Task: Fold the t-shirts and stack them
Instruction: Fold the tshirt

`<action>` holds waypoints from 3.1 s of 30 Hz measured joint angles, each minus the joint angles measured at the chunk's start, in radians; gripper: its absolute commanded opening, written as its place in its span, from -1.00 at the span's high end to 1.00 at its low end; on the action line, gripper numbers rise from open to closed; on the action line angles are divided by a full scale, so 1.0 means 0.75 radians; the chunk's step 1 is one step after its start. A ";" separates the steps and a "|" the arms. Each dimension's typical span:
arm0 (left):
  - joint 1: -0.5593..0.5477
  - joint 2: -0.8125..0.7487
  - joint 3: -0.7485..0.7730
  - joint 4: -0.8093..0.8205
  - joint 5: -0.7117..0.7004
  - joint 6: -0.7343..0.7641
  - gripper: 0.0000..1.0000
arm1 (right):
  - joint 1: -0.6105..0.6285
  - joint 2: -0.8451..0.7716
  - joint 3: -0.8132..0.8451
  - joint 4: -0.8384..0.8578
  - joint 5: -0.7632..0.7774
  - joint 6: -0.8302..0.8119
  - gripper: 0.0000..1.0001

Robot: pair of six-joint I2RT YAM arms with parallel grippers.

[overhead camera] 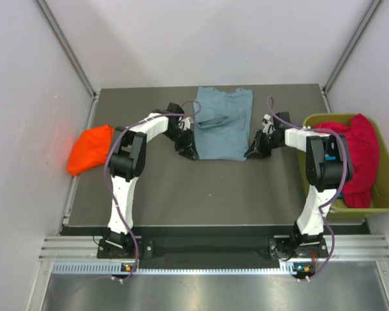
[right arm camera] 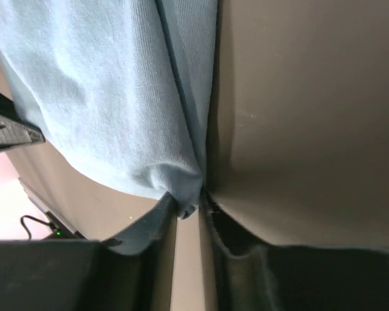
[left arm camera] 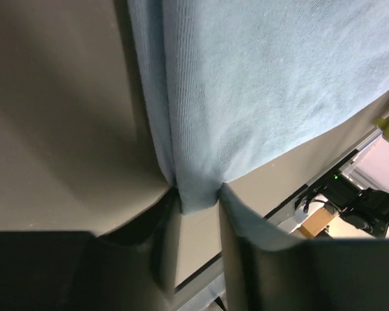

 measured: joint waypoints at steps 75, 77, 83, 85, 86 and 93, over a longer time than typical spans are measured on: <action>-0.002 0.173 0.720 -0.010 -0.356 0.323 1.00 | -0.002 0.253 0.758 -0.070 -0.046 -0.105 1.00; -0.001 0.207 0.751 0.001 -0.362 0.326 1.00 | -0.002 0.285 0.790 -0.065 -0.041 -0.105 1.00; 0.005 0.314 0.867 0.064 -0.398 0.328 1.00 | -0.002 0.352 0.861 -0.050 -0.031 -0.105 1.00; 0.006 0.333 0.880 0.087 -0.413 0.330 1.00 | -0.002 0.371 0.881 -0.045 -0.027 -0.106 1.00; 0.006 0.342 0.888 0.097 -0.422 0.331 0.96 | -0.002 0.382 0.891 -0.042 -0.026 -0.106 1.00; 0.006 0.429 1.026 0.155 -0.587 0.353 -0.28 | -0.003 0.430 0.953 -0.017 0.065 -0.123 0.11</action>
